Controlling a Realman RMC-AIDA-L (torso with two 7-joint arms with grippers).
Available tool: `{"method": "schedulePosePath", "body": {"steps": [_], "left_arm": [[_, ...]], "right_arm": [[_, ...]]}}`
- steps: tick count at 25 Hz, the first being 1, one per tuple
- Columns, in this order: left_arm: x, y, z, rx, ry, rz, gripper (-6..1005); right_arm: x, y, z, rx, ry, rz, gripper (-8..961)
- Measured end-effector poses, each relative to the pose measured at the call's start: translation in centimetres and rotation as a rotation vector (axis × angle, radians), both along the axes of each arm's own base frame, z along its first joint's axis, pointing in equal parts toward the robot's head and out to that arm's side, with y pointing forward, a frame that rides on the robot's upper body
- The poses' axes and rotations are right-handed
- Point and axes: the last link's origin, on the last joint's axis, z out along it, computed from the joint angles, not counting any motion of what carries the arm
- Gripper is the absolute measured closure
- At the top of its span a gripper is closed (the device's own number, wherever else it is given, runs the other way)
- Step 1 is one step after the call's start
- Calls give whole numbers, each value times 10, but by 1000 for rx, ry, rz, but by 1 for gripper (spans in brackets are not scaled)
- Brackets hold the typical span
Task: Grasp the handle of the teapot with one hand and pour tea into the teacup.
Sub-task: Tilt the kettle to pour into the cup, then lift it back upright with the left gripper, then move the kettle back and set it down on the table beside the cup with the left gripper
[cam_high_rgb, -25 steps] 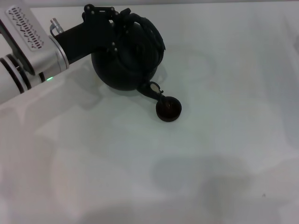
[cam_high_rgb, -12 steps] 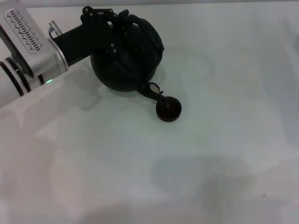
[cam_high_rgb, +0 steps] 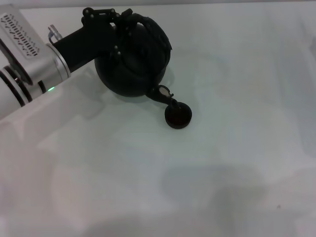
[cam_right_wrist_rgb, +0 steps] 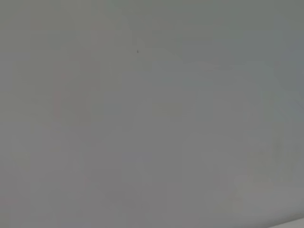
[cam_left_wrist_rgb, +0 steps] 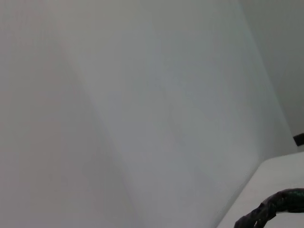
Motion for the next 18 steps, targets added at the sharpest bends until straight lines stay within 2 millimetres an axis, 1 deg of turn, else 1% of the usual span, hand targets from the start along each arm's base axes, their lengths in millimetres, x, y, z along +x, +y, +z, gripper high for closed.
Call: {"method": "schedulePosePath", "body": {"steps": [6, 11, 14, 15, 17, 18], "left_arm": [[-1, -5, -2, 26, -43, 21, 876], [-7, -18, -4, 151, -81, 42, 876], [-12, -26, -2, 214, -132, 90, 876], [-14, -28, -1, 231, -160, 114, 876], [-14, -28, -1, 231, -160, 114, 877], [-19, -34, 2, 265, -223, 171, 877]], "right_arm": [[0, 0, 0, 0, 0, 0, 108], [0, 0, 2, 2, -3, 1, 108], [0, 1, 3, 5, -7, 3, 109], [0, 2, 3, 5, -8, 5, 109], [0, 3, 4, 4, -11, 7, 109], [0, 3, 5, 4, -12, 7, 109]]}}
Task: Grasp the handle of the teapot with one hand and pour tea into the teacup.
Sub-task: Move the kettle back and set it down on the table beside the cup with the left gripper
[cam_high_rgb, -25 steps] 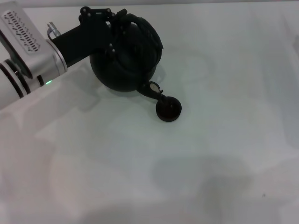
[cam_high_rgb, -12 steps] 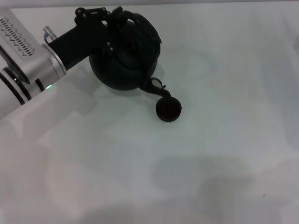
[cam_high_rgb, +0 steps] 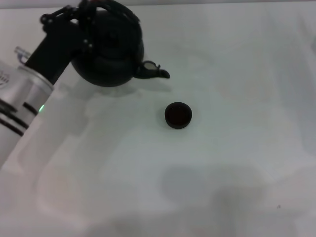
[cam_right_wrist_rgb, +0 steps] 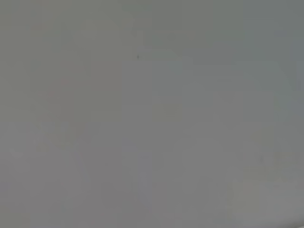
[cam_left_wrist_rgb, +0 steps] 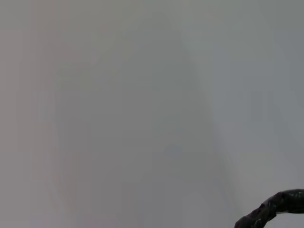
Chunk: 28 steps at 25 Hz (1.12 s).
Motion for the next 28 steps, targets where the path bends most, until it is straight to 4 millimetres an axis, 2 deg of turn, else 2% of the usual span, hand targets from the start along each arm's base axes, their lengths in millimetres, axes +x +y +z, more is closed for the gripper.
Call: {"method": "schedulePosePath", "body": {"steps": [1, 6, 11, 17, 28], "left_arm": [[-5, -8, 3, 35, -74, 49, 877], [-12, -21, 3, 76, -180, 128, 877], [-18, -32, -5, 89, -292, 256, 877], [-26, -31, -16, 67, -356, 399, 877], [-34, -25, -16, 72, -351, 461, 876]], "right_arm": [[0, 1, 1, 1, -2, -1, 109], [0, 4, 10, 21, -19, 5, 109], [-1, 11, 16, 28, -34, 5, 109], [-8, 22, 21, 25, -59, 19, 108], [-23, 39, 23, 28, -67, 57, 108]]}}
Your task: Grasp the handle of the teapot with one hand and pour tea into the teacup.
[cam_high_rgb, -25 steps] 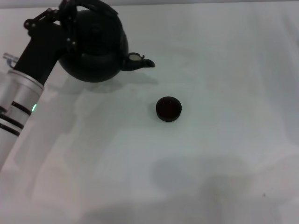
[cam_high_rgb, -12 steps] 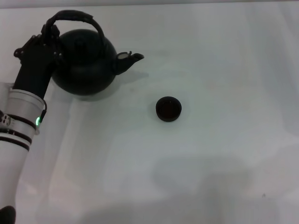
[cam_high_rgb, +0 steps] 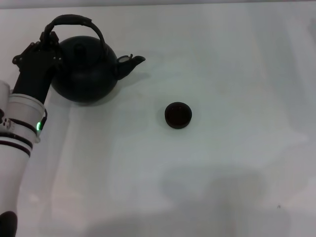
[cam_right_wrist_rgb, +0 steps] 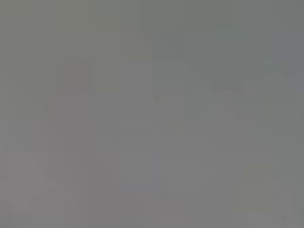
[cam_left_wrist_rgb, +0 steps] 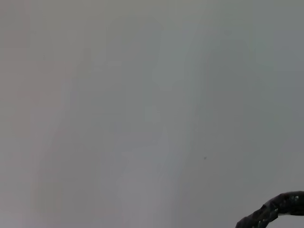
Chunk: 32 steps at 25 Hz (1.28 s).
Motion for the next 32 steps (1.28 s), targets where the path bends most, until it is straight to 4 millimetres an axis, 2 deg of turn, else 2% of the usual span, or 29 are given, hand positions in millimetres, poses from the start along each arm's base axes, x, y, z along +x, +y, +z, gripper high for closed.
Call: {"method": "schedulePosePath", "body": {"steps": [10, 16, 23, 28, 32], "left_arm": [[-2, 3, -1, -20, 13, 7, 876], [-3, 3, -1, -31, -32, 16, 748], [-7, -1, 0, -34, -79, 22, 561], [-11, -8, -1, -35, -85, 36, 311], [-13, -19, -2, -34, -81, 23, 173]], "right_arm": [[-4, 7, 3, 2, -10, 0, 108], [0, 3, 3, 2, -7, -10, 109], [3, -1, 2, 4, 2, -13, 109], [4, -2, 1, 4, 5, -15, 108], [4, -3, 1, 3, 6, -15, 108]]}}
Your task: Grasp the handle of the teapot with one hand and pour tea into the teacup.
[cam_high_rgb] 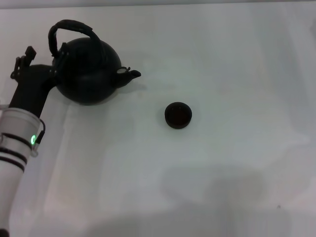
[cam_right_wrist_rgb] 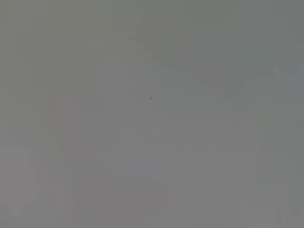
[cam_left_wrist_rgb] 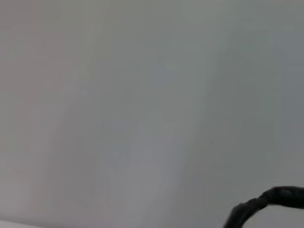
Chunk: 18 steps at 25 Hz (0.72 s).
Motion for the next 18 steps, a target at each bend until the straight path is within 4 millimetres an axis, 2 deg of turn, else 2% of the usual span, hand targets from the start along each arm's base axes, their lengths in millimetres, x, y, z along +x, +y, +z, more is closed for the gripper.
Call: {"method": "schedulePosePath", "body": {"steps": [2, 9, 14, 18], "left_arm": [[-2, -8, 1, 14, -2, -8, 104], [-24, -44, 18, 131, -26, 56, 108], [-54, -52, 36, 214, -45, 199, 108], [-65, -53, 46, 233, -63, 216, 108]], "right_arm": [[0, 0, 0, 0, 0, 0, 108], [-1, -4, -6, -46, -37, 25, 109], [-3, -10, -12, -80, -70, 66, 109], [0, -14, -14, -84, -62, 59, 109]]}}
